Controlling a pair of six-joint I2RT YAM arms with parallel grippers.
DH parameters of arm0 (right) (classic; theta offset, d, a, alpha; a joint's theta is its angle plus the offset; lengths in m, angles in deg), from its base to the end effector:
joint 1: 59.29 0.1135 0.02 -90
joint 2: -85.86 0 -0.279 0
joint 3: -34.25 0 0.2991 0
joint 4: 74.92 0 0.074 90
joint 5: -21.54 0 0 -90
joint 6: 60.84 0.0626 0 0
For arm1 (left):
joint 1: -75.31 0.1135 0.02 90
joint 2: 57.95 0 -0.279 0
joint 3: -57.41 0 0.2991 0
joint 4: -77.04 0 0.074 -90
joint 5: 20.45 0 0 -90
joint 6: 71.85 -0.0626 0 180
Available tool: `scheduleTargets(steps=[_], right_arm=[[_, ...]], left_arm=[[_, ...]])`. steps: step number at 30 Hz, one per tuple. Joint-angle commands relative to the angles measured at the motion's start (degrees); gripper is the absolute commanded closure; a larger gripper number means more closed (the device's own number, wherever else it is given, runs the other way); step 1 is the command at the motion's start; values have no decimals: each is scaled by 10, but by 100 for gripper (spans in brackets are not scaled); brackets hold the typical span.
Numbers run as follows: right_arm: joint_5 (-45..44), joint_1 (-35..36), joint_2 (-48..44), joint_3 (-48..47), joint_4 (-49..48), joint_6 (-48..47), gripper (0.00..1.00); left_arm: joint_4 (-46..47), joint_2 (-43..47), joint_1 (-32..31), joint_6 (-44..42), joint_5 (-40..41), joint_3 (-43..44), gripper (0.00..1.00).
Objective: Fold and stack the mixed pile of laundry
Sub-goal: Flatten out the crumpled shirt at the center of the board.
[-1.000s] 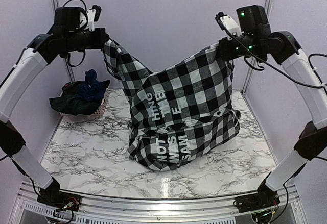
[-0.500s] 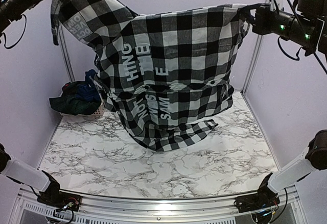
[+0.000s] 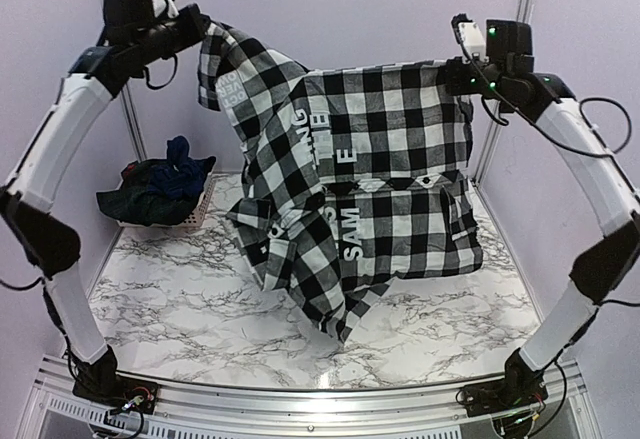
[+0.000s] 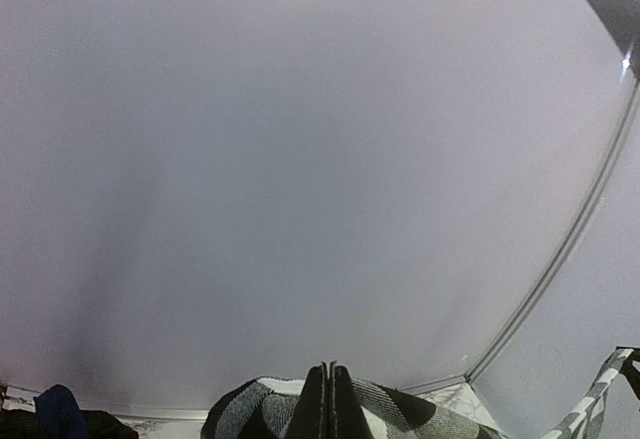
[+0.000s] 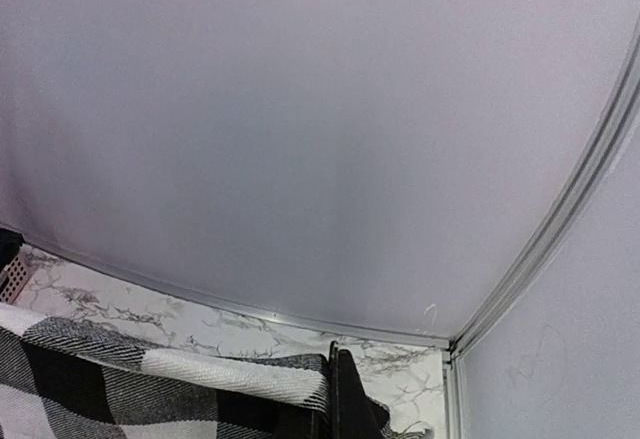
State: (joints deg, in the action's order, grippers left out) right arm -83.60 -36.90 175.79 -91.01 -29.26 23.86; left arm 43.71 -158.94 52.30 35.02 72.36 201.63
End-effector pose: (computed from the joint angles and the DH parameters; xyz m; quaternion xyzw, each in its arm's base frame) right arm 0.3723 0.1357 0.5414 -0.1002 0.7593 -0.0057 0.6430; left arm 0.3929 -0.1635 0.6157 0.0157 0.6433 -0.2461 0.7248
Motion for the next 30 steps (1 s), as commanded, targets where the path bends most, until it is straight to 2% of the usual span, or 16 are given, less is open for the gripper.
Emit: scheduleTargets(steps=[1, 3, 5, 8, 11, 13, 15, 19, 22, 23, 24, 25, 26, 27, 28, 30], right_arm=[[95, -72, 105, -127, -56, 47, 100], [125, -96, 172, -254, -33, 63, 100], [155, -119, 215, -353, -40, 87, 100], [243, -142, 181, -324, -140, 133, 100], [325, -141, 99, -231, -236, 150, 100], [360, -141, 63, -187, -223, 143, 100], [381, -138, 18, -107, -189, 130, 100], [392, -115, -117, 191, -150, 114, 100], [401, -84, -220, 365, -99, 127, 99], [389, -71, -257, 412, -81, 143, 92], [384, -62, -294, 452, -63, 163, 79], [379, -60, -332, 487, -48, 182, 68], [372, -59, -366, 512, -34, 203, 51], [368, -60, -398, 531, -21, 217, 30], [361, -60, -422, 540, -7, 221, 8], [361, -60, -443, 545, 11, 214, 2]], left_arm=[[80, -104, 57, 100, -2, 100, 100], [128, -135, 84, 178, -61, 134, 100], [219, -134, 101, 212, -98, 133, 100], [258, -106, 105, 192, -115, 134, 100], [221, -56, 108, 142, -155, 106, 100], [201, 25, 106, 110, -190, 0, 100], [204, 121, 101, 67, -208, -158, 100], [165, 293, 95, 7, -231, -464, 100], [70, 412, 84, -37, -220, -621, 100], [39, 451, 82, -47, -209, -661, 100], [11, 491, 82, -56, -207, -695, 96], [-17, 528, 81, -63, -212, -725, 75], [-44, 560, 80, -62, -212, -749, 44], [-66, 591, 80, -59, -211, -782, 20], [-83, 617, 80, -52, -210, -803, 8], [-103, 660, 79, -34, -201, -827, 1]])
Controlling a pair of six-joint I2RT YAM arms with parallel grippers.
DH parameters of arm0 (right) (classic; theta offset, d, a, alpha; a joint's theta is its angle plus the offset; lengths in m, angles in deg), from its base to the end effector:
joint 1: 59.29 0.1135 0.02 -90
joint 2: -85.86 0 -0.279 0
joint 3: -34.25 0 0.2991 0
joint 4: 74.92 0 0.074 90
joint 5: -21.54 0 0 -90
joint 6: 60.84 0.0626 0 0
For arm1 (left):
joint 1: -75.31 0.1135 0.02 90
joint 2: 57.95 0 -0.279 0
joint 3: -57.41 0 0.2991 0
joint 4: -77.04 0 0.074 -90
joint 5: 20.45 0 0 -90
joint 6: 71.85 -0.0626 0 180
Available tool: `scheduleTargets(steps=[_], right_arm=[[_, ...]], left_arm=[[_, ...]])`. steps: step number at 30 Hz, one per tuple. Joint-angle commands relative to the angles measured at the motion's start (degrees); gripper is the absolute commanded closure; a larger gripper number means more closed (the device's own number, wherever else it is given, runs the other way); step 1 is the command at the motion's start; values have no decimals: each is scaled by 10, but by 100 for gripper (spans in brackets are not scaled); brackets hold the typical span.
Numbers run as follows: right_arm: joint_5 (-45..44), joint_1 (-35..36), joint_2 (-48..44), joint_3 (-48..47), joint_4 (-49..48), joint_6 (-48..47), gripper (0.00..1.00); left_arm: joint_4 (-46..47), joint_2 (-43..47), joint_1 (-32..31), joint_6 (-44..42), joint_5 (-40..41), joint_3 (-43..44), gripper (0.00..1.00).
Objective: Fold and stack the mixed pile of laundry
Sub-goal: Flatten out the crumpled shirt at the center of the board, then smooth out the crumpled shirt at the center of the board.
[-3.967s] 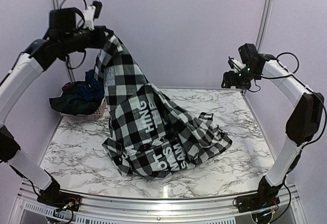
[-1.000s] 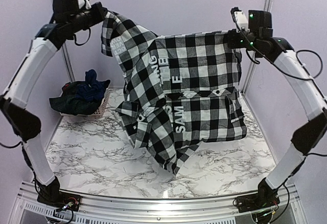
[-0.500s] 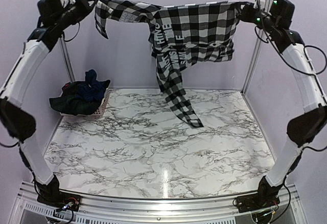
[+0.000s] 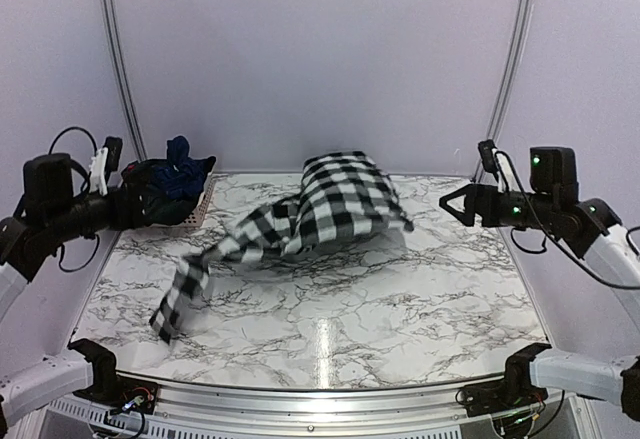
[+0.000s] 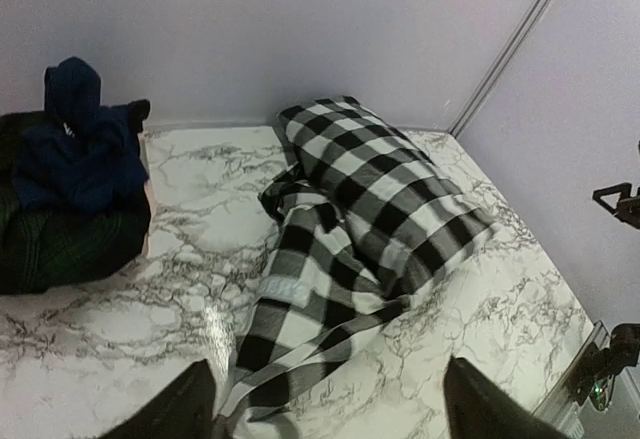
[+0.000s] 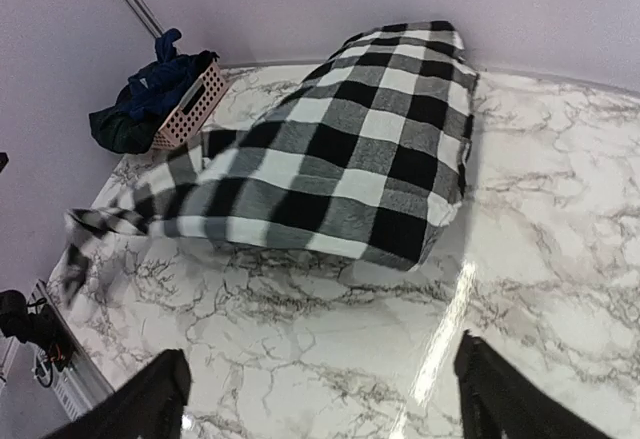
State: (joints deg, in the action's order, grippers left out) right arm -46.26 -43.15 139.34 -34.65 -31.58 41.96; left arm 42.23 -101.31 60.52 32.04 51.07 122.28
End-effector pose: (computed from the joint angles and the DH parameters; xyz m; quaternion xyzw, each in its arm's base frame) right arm 0.2421 0.0947 0.3555 -0.1237 0.8375 0.2862 0.4487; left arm 0.2127 -0.0767 0.3840 0.1057 0.7733 -0.2737 0.5621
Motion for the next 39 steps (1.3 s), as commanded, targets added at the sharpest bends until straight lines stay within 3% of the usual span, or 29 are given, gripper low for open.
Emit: scheduleTargets(steps=[1, 3, 6, 10, 13, 18, 26, 34, 36, 39], right_arm=[[-7, 2, -76, -21, 39, 26, 2], [-3, 3, -51, -29, 42, 19, 1], [-2, 3, 9, -40, 21, 9, 2], [-2, 5, 128, -60, -26, 9, 15], [3, 12, 246, -98, -58, 20, 26], [-19, 17, 433, -199, -50, 23, 32], [-6, 21, 626, -329, -1, 16, 37], [18, 23, 719, -379, 23, 24, 36], [46, 24, 729, -374, 19, 29, 42], [77, 24, 729, -364, 17, 30, 65]], left_arm=[[-90, 96, -3, 4, 20, -39, 1], [-90, 89, -4, 5, 31, -35, 1], [-89, 4, -8, -9, 34, -8, 1], [-89, -126, -52, -37, 127, 36, 1], [-89, -236, -84, -41, 148, 72, 1], [-88, -398, -130, -32, 190, 121, 5], [-87, -534, -130, 5, 213, 186, 10], [-87, -609, -123, 38, 233, 206, 8], [-86, -620, -123, 40, 234, 206, 8], [-87, -632, -121, 40, 237, 205, 9]])
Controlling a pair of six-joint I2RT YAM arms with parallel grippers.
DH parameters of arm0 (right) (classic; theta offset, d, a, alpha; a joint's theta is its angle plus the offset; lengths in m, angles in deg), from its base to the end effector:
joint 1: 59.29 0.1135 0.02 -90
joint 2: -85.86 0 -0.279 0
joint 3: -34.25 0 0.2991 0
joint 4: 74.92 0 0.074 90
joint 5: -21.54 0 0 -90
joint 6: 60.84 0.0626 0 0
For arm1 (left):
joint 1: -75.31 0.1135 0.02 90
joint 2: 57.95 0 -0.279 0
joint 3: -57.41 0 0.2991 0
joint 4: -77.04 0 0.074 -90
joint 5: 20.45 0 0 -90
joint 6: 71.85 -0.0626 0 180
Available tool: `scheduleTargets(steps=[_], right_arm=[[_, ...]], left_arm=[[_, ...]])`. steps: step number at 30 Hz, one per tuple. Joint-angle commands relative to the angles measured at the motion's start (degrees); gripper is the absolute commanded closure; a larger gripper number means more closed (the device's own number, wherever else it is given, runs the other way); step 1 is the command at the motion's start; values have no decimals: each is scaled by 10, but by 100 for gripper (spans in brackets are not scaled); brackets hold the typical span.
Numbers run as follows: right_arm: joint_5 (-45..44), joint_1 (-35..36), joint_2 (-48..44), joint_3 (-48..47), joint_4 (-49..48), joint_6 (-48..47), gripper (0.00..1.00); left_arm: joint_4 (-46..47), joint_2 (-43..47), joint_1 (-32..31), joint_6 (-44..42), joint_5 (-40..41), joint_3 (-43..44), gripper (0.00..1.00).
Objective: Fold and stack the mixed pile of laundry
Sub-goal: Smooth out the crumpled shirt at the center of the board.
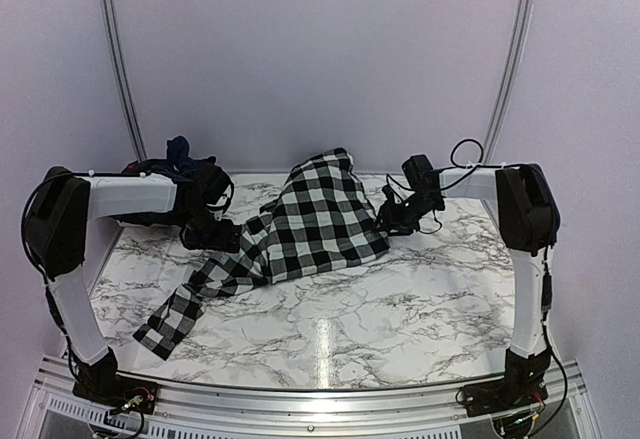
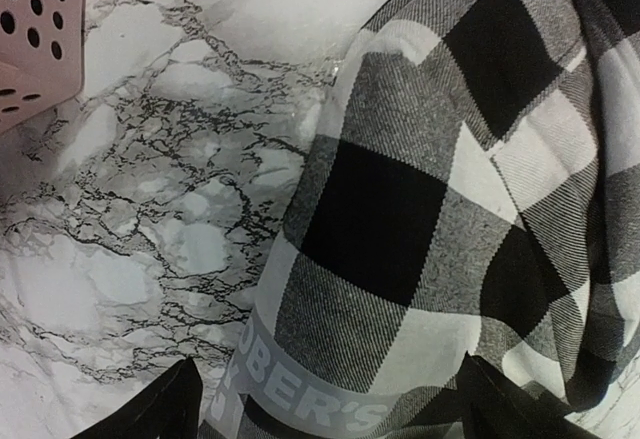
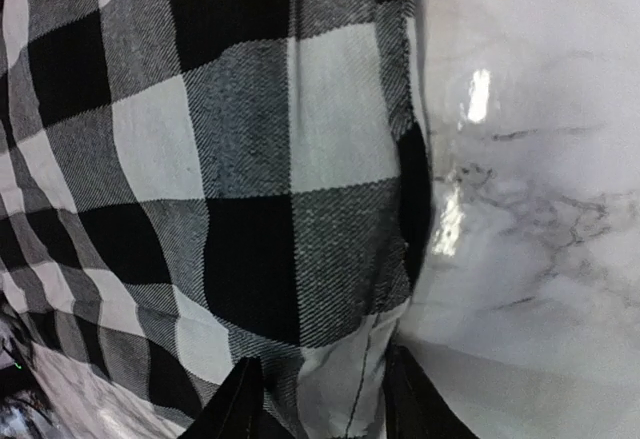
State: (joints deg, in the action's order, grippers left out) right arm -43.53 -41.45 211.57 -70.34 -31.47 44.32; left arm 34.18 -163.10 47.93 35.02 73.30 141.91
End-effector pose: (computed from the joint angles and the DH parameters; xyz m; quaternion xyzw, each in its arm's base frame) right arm 0.4850 0.1838 0.1142 -0.0698 0.9511 0.2629 0.1463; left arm 0.3870 -0.1958 0.1552 0.0816 0.9695 -0.0567 0.2241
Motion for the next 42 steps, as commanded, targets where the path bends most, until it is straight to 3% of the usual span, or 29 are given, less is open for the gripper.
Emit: scheduleTargets(steps=[1, 3, 8, 12, 17, 22, 26, 31, 35, 41, 42], right_arm=[[56, 6, 1, -6, 20, 6, 77], [57, 3, -26, -2, 31, 3, 100], [32, -17, -187, 78, 53, 9, 100], [33, -22, -357, 245, 60, 49, 100], [34, -18, -539, 468, 83, 129, 100], [21, -20, -667, 577, 121, 198, 100], [9, -21, -715, 576, 170, 231, 100], [15, -20, -729, 509, 231, 247, 100], [1, -21, -760, 471, 286, 282, 100], [72, -16, -790, 524, 311, 265, 99], [76, -16, -791, 524, 314, 253, 77]], left_arm=[[-6, -14, 5, 10, 16, 8, 9], [-6, -15, 7, 9, 16, 9, 11], [-7, -1, 11, -3, 14, 2, 19], [-6, 14, 11, -18, -9, -20, 28], [-10, 32, 9, -32, -32, -61, 31], [-16, 49, -11, -45, -77, -103, 36], [-45, 69, -29, -55, -110, -132, 58], [-111, 147, -47, -66, -138, -164, 100], [-208, 199, -61, -65, -131, -156, 100], [-277, 204, -123, -19, -128, -163, 100], [-277, 211, -126, -9, -147, -156, 90]])
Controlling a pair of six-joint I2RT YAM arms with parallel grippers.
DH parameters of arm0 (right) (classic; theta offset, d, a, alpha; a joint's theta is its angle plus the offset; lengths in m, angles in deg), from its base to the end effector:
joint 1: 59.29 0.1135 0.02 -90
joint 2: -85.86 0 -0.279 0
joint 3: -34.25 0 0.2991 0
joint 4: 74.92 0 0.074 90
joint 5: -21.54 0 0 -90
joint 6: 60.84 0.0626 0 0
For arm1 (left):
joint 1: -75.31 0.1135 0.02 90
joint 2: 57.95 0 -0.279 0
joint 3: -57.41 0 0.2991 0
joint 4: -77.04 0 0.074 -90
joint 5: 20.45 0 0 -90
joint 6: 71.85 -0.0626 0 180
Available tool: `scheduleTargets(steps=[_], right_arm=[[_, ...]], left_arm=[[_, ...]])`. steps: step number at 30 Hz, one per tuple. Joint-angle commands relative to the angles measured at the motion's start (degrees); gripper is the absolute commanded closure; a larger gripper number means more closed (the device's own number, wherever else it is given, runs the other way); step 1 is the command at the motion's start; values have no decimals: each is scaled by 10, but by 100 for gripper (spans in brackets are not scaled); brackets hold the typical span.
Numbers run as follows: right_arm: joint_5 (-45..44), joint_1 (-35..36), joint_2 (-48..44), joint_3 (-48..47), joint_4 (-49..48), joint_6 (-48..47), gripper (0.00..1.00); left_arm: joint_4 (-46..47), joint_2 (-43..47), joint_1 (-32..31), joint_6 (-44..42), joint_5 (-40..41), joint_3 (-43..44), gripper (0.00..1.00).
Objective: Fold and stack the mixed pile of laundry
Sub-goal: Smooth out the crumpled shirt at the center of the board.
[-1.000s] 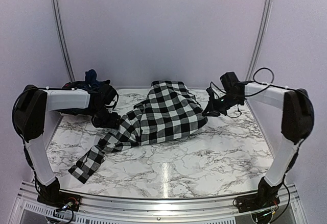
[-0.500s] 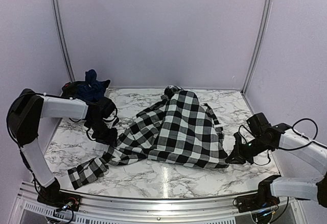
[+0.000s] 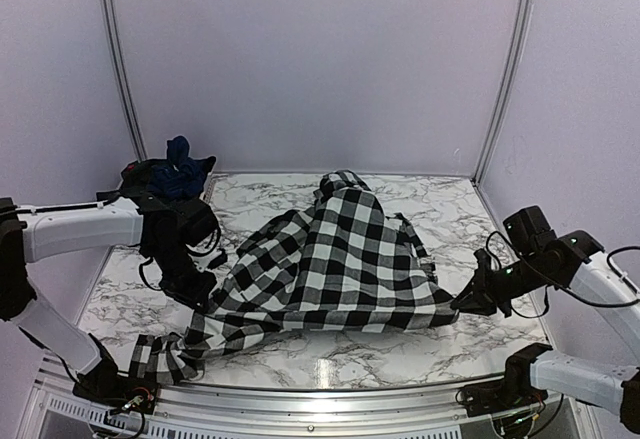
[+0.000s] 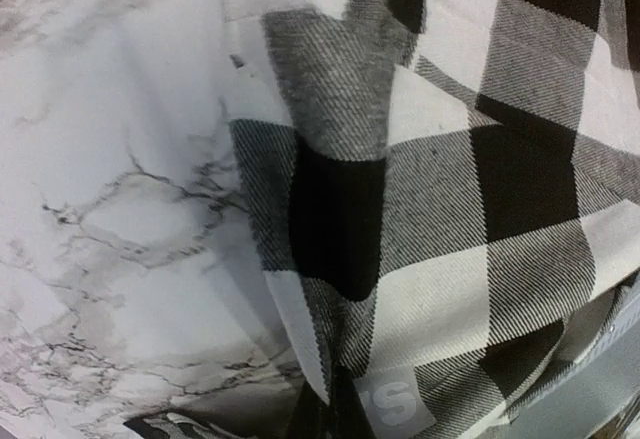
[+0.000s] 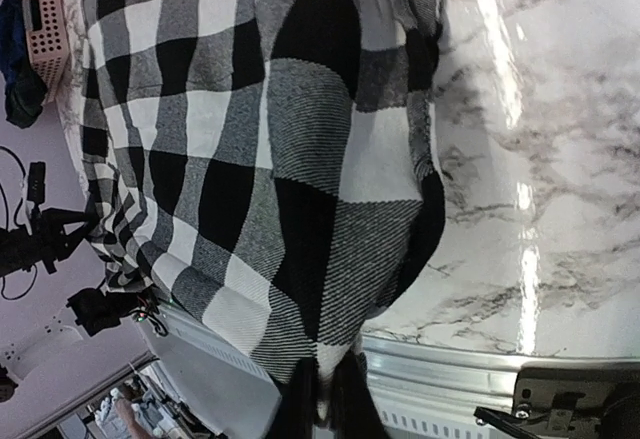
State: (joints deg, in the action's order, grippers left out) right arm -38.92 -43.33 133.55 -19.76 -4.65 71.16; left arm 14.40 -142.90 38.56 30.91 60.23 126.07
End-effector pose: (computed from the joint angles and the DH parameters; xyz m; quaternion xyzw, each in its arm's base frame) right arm 0.1702 0.0808 0.2373 0.1563 0.9308 0.3229 0.0703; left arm 0.2412 -0.1928 0.1743 0.2138 0.9688 -0.1137 0.0534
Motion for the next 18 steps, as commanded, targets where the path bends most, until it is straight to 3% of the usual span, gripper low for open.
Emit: scheduleTargets(steps=[1, 2, 3, 5, 6, 11, 13, 18], right_arm=[[26, 3, -9, 2, 49, -25, 58], [15, 2, -4, -20, 49, -35, 44], [2, 3, 3, -44, 40, -44, 35], [-21, 1, 27, -83, -2, -59, 23], [-36, 0, 47, -101, -24, -72, 22], [-112, -15, 187, -169, -168, -153, 21], [-151, -23, 248, -194, -231, -193, 24], [-150, -60, 413, -262, -339, -252, 33]], left_arm=[[-75, 16, -33, 44, -32, 13, 70], [-68, 25, -33, 52, -35, 27, 54], [-55, 36, -31, 58, -26, 43, 46], [-15, 50, -16, 65, 5, 76, 34], [8, 48, 1, 71, 13, 98, 30], [104, -85, 83, 77, 34, 211, 40], [113, -163, 91, 47, 58, 289, 42], [112, -361, 105, 11, 36, 516, 48]])
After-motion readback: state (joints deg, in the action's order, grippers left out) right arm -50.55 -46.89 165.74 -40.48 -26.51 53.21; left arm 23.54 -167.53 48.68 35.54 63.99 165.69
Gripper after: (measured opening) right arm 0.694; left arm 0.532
